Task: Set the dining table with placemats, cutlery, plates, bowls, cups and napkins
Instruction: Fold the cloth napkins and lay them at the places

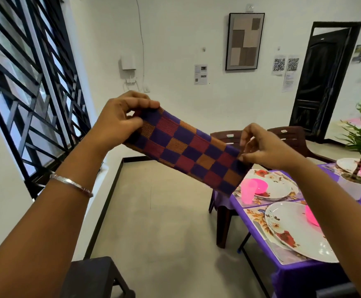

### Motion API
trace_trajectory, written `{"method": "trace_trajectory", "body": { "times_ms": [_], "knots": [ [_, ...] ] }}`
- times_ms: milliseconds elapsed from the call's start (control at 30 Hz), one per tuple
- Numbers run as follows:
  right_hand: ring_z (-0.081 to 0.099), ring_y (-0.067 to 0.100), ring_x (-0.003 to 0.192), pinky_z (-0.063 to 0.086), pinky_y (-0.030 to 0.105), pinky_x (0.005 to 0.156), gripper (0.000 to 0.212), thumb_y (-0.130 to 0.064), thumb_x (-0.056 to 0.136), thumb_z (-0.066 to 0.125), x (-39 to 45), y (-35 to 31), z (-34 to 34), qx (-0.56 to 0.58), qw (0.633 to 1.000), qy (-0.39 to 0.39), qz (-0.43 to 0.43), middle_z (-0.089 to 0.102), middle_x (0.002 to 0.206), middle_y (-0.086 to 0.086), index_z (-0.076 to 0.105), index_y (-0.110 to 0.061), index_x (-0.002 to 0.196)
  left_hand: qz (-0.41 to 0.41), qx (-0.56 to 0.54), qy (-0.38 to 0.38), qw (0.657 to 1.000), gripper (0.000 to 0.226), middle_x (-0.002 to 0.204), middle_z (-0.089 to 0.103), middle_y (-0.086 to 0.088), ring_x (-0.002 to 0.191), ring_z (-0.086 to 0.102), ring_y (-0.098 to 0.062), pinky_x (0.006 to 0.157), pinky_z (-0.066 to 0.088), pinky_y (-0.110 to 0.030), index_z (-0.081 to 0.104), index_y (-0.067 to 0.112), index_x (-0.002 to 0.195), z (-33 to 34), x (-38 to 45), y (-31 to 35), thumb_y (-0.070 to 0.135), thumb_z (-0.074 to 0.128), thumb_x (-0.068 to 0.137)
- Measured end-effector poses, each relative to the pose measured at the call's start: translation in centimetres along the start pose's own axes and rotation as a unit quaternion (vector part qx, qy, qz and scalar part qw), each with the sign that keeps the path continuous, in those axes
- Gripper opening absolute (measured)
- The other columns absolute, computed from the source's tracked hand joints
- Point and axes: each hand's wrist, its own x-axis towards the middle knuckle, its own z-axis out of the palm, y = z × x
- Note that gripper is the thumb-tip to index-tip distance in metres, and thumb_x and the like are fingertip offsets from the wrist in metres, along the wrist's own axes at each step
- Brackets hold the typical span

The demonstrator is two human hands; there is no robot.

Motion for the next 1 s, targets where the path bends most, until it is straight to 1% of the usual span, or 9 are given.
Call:
{"method": "trace_trajectory", "body": {
  "times_ms": [100, 267, 500, 600, 667, 767, 833, 900, 1000],
  "knots": [
    [0.06, 0.014, 0.102, 0.05, 0.02, 0.079, 0.073, -0.037, 0.069, 0.081, -0.1, -0.9, 1.7, 0.034, 0.998, -0.048, 0.026, 0.056, 0.115, -0.005, 0.041, -0.026, 0.129, 0.022, 0.054, -0.049, 0.997, 0.06, 0.112, 0.057, 0.007, 0.108, 0.057, -0.005, 0.087, 0.055, -0.03, 0.071, 0.025, 0.106, 0.9, 1.0, 1.3, -0.019, 0.042, 0.077],
    [0.052, 0.008, 0.121, 0.045, 0.032, 0.101, 0.097, -0.05, 0.062, 0.077, -0.1, -3.2, 5.2, 0.181, 0.971, -0.145, 0.052, 0.048, 0.137, -0.011, 0.029, -0.034, 0.145, 0.043, 0.096, -0.118, 0.987, 0.059, 0.108, 0.056, 0.016, 0.103, 0.056, -0.002, 0.081, 0.051, -0.017, 0.07, 0.027, 0.104, 2.6, 2.0, 2.7, -0.018, 0.042, 0.077],
    [0.064, 0.025, 0.11, 0.053, 0.041, 0.094, 0.042, -0.006, 0.085, 0.067, 0.0, -4.8, 9.8, 0.324, 0.921, -0.206, 0.063, 0.066, 0.12, 0.008, 0.053, -0.015, 0.124, 0.039, 0.151, -0.198, 0.968, 0.057, 0.111, 0.058, 0.015, 0.102, 0.056, -0.001, 0.079, 0.051, -0.016, 0.071, 0.026, 0.107, 3.9, 2.8, 2.8, -0.014, 0.046, 0.075],
    [0.064, 0.028, 0.11, 0.052, 0.042, 0.095, 0.038, 0.001, 0.087, 0.06, -0.6, -4.5, 11.4, 0.399, 0.888, -0.198, 0.109, 0.066, 0.117, 0.01, 0.055, -0.01, 0.122, 0.028, 0.152, -0.201, 0.967, 0.061, 0.117, 0.06, 0.012, 0.107, 0.056, -0.006, 0.089, 0.053, -0.027, 0.067, 0.03, 0.112, 4.3, 2.8, 1.2, -0.013, 0.047, 0.073],
    [0.063, 0.03, 0.112, 0.051, 0.045, 0.096, 0.042, 0.003, 0.085, 0.061, -1.3, -4.0, 12.7, 0.455, 0.86, -0.186, 0.134, 0.066, 0.118, 0.012, 0.055, -0.008, 0.125, 0.007, 0.15, -0.17, 0.974, 0.064, 0.128, 0.055, 0.007, 0.109, 0.054, -0.008, 0.093, 0.052, -0.034, 0.053, 0.029, 0.129, 4.8, 2.2, -0.4, -0.008, 0.054, 0.076],
    [0.065, 0.028, 0.107, 0.055, 0.042, 0.091, 0.046, 0.001, 0.08, 0.063, -2.6, -3.3, 14.5, 0.52, 0.824, -0.141, 0.178, 0.068, 0.117, 0.013, 0.056, -0.006, 0.125, -0.085, 0.119, -0.11, 0.983, 0.084, 0.146, 0.039, 0.0, 0.128, 0.042, -0.015, 0.102, 0.042, -0.035, 0.022, 0.024, 0.149, 6.1, -0.2, -3.6, 0.015, 0.072, 0.082],
    [0.068, 0.027, 0.101, 0.058, 0.039, 0.083, 0.044, 0.0, 0.079, 0.064, -3.8, -2.6, 15.6, 0.544, 0.806, -0.115, 0.204, 0.07, 0.113, 0.012, 0.058, -0.007, 0.122, -0.213, 0.024, -0.051, 0.975, 0.091, 0.149, 0.035, -0.004, 0.133, 0.038, -0.018, 0.104, 0.039, -0.035, 0.018, 0.022, 0.15, 7.3, -3.6, -6.0, 0.034, 0.074, 0.081],
    [0.068, 0.027, 0.1, 0.058, 0.039, 0.081, 0.046, -0.002, 0.078, 0.065, -5.0, -1.8, 16.7, 0.561, 0.787, -0.097, 0.237, 0.07, 0.113, 0.013, 0.058, -0.006, 0.122, -0.381, -0.077, -0.023, 0.921, 0.09, 0.138, 0.047, -0.006, 0.12, 0.05, -0.02, 0.098, 0.043, -0.038, 0.034, 0.019, 0.142, 8.6, -8.0, -7.9, 0.063, 0.068, 0.071],
    [0.067, 0.03, 0.105, 0.056, 0.044, 0.088, 0.048, -0.004, 0.077, 0.067, -6.6, -0.3, 18.3, 0.574, 0.762, -0.086, 0.287, 0.068, 0.117, 0.014, 0.057, -0.008, 0.124, -0.547, -0.234, -0.114, 0.796, 0.078, 0.08, 0.062, -0.005, 0.073, 0.059, -0.018, 0.076, 0.048, -0.035, 0.069, 0.011, 0.091, 10.0, -14.6, -9.0, 0.083, 0.045, 0.072]
  ]
}}
